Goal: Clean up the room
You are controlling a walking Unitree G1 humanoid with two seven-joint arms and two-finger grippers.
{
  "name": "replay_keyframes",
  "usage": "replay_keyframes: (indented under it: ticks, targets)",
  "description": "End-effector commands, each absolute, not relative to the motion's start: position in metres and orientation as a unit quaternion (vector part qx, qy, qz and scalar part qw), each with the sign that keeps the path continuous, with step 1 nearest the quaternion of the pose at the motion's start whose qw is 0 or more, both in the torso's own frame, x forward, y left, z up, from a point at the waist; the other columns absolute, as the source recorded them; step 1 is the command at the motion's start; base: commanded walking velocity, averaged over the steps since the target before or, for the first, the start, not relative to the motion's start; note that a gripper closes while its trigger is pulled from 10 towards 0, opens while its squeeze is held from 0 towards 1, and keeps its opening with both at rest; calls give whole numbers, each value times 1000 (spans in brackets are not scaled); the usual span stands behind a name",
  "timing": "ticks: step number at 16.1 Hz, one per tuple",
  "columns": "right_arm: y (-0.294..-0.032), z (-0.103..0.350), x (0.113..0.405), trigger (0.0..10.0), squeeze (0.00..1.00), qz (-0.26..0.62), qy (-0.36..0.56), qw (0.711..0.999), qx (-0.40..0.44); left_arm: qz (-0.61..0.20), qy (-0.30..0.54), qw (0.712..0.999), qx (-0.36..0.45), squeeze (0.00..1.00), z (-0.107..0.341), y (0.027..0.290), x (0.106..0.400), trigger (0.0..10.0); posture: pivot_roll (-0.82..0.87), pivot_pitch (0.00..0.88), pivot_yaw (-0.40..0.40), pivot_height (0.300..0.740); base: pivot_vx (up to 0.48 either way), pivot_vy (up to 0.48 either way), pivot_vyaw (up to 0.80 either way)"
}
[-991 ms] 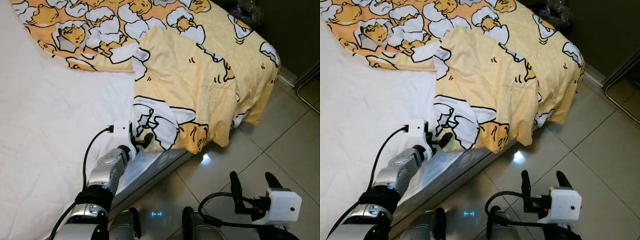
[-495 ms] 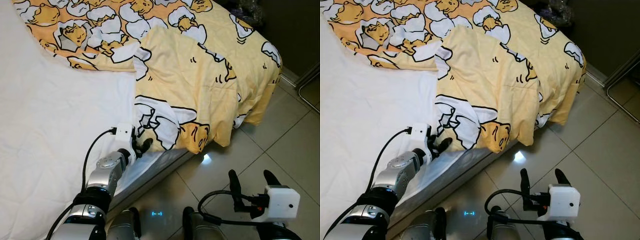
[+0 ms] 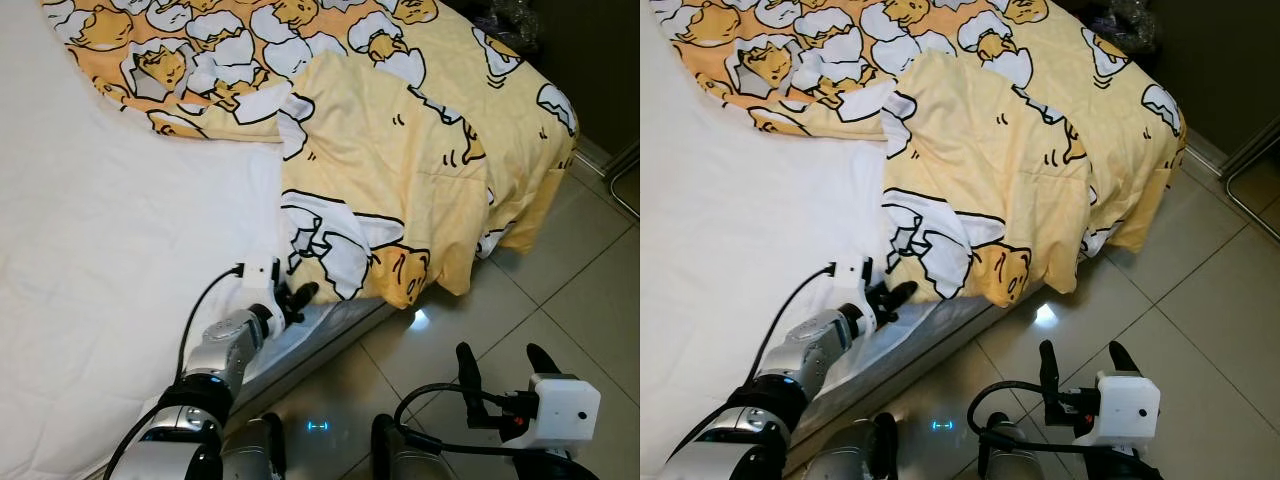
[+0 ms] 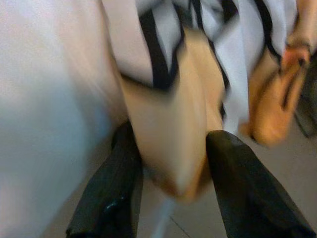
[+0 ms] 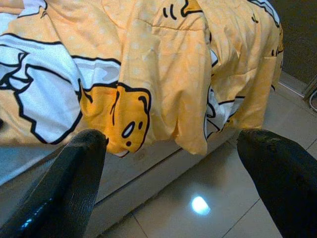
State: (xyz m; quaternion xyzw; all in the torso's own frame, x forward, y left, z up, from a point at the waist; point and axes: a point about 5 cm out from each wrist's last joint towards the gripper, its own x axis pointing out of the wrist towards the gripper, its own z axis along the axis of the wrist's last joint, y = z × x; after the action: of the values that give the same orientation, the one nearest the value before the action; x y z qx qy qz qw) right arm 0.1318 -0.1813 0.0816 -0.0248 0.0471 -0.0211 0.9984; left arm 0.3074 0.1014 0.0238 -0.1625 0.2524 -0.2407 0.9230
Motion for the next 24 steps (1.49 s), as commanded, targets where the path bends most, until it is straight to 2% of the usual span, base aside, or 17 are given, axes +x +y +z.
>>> replay_keyframes:
  ticks: [1,6,9,10,11,12,13,14,17,21,22,24]
  targets:
    - [-182,82,127,10000,102,-24,54,998,-24,-270,308,895,-176,0,2,81,286,0,-143,286,6,740,0,0,0]
    - [-186,80,129,10000,102,-25,57,998,-29,-292,302,891,-174,0,3,76,286,0,-134,250,9,740,0,0,0]
    - [-185,79,133,10000,98,-20,55,998,-29,-270,296,902,-159,0,4,91,291,0,-122,235,13,740,0,0,0]
    - [-185,78,133,10000,98,-19,56,998,-29,-264,296,905,-154,0,4,96,291,7137,-115,226,14,740,0,0,0]
    - [-184,77,132,10000,98,-17,57,998,-29,-280,271,910,-144,0,10,100,290,10000,-110,224,15,740,0,0,0]
    - [-184,75,129,10000,94,-12,60,998,-26,-349,198,910,-105,133,31,99,284,10000,-105,222,13,740,0,0,0]
    - [-184,74,128,10000,98,-11,61,998,-24,-365,170,911,-86,1000,41,98,283,10000,-93,222,11,740,0,0,0]
    - [-184,72,126,10000,98,-6,66,998,-19,-385,91,916,-68,1000,80,98,286,10000,-77,223,5,740,0,0,0]
    - [-181,70,132,10000,98,5,65,998,-16,-365,69,926,-74,1000,100,104,300,10000,-64,224,-2,740,0,0,0]
    - [-180,70,138,10000,94,12,60,998,-16,-327,97,939,-35,1000,86,109,304,10000,-65,226,-8,740,0,0,0]
    - [-180,71,137,10000,98,14,59,998,-18,-296,130,946,10,1000,68,112,306,10000,-85,229,-7,740,0,0,0]
    - [-181,71,136,10000,98,11,60,998,-20,-287,143,947,14,1000,63,113,306,10000,-90,229,-6,740,0,0,0]
